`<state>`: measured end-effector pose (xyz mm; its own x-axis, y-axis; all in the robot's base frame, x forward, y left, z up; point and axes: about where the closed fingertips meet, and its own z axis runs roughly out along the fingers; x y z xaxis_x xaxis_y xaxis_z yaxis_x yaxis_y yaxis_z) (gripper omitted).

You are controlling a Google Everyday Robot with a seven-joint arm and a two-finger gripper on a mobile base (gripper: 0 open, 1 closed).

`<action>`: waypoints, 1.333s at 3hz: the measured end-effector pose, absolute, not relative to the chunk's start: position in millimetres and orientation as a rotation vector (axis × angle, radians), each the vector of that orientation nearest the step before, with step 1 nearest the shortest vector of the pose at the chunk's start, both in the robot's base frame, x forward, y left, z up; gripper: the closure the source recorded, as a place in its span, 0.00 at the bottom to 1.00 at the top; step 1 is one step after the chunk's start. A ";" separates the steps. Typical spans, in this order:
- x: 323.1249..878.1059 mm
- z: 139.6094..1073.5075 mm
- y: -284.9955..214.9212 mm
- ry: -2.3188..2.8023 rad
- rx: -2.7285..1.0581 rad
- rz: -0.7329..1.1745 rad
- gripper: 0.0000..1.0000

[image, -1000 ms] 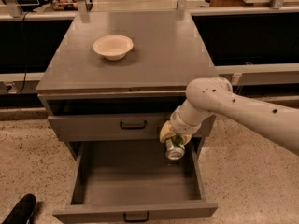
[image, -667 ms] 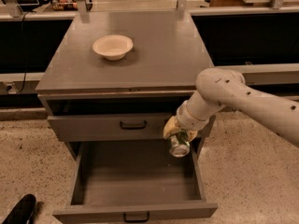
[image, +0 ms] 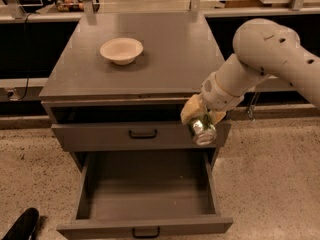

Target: Pick green can from middle drawer and place on counter

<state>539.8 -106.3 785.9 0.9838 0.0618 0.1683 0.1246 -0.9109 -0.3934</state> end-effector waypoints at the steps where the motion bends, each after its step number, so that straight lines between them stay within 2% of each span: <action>1: 573.2 829.4 -117.2 -0.200 -2.748 -0.274 1.00; 3: 656.2 824.2 -132.3 -0.077 -2.824 -0.188 1.00; 4: 656.4 828.4 -132.2 -0.077 -2.824 -0.188 1.00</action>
Offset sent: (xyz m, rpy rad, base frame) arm 0.1742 -0.0382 0.1086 -0.1395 -0.1163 -0.0366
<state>656.4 -132.2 828.4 0.9899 0.0324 0.1377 0.0731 -0.9507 -0.3014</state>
